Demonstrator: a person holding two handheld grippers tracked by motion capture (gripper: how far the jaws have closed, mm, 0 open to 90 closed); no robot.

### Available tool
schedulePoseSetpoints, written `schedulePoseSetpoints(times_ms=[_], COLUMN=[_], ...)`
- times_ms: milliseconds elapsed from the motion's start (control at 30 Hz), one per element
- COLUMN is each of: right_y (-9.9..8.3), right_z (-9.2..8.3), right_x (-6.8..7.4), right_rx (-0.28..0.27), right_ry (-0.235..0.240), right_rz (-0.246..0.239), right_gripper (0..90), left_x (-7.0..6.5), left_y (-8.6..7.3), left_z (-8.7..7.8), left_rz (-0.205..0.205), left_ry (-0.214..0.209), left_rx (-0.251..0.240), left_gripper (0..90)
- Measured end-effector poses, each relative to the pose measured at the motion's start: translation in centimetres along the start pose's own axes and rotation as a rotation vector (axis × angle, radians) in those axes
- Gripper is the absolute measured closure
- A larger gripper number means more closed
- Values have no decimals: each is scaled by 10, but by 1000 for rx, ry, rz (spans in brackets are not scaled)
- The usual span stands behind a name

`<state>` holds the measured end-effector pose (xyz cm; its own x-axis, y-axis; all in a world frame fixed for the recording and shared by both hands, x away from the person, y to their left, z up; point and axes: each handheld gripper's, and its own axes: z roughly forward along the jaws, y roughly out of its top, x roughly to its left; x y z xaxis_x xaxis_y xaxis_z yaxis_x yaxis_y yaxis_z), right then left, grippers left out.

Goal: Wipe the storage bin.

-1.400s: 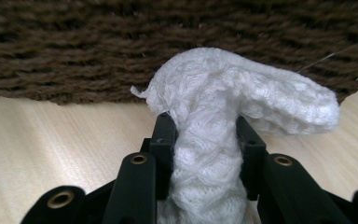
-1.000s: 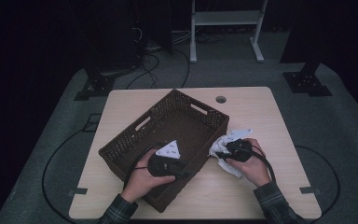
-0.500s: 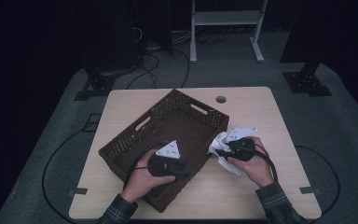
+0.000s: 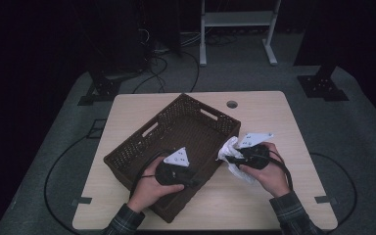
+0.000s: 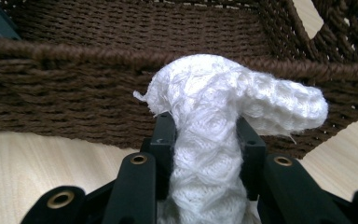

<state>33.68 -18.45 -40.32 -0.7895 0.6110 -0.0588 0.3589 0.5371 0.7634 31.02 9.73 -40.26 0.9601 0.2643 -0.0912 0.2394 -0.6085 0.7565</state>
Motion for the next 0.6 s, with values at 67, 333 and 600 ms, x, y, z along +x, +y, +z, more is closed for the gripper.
schedulePoseSetpoints(times_ms=[67, 333, 600], right_y=[1, -2, -6], right_z=[-1, 15, 26], right_x=[1, 7, 9], right_rx=[0, 34, 66], right_ry=[3, 22, 27], right_rz=[-6, -23, -31], right_gripper=[666, 666, 666], left_x=[0, 0, 0], left_y=[0, 0, 0], left_z=[0, 0, 0], left_rz=[0, 0, 0], left_ry=[0, 0, 0], left_rx=[0, 0, 0], left_gripper=[625, 625, 625])
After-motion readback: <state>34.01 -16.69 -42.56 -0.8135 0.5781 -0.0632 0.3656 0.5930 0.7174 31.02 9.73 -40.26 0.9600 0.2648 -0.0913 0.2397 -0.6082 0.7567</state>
